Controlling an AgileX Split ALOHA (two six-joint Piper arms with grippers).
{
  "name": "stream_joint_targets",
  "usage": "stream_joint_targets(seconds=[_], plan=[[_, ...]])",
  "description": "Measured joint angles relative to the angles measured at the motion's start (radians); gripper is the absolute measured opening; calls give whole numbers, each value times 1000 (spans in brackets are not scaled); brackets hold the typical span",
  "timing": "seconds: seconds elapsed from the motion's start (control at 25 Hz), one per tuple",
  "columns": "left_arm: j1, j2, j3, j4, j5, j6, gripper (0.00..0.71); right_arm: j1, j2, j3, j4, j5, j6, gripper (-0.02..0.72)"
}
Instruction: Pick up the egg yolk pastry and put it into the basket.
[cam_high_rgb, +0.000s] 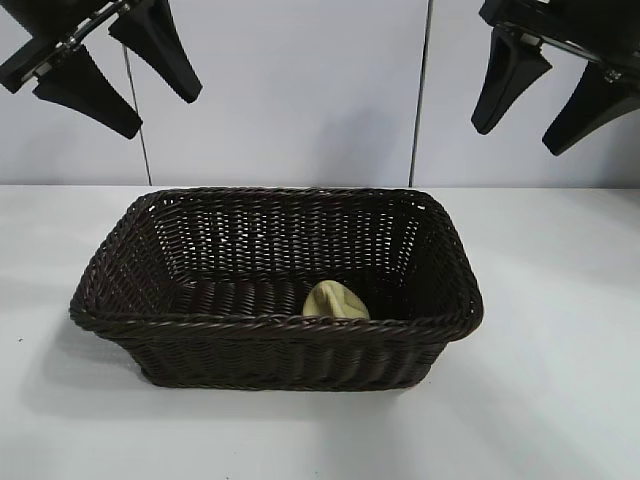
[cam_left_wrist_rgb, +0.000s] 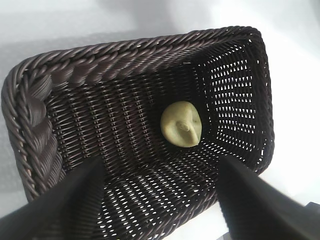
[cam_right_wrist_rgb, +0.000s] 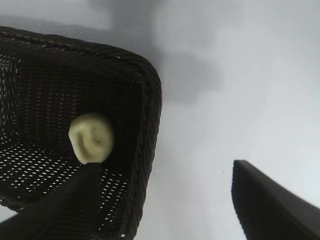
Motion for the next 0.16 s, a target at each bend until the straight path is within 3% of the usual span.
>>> stream_joint_targets(seconds=[0.16], plan=[[0,0,0,0,0,0,477,0,0,0,0,0,0,529]])
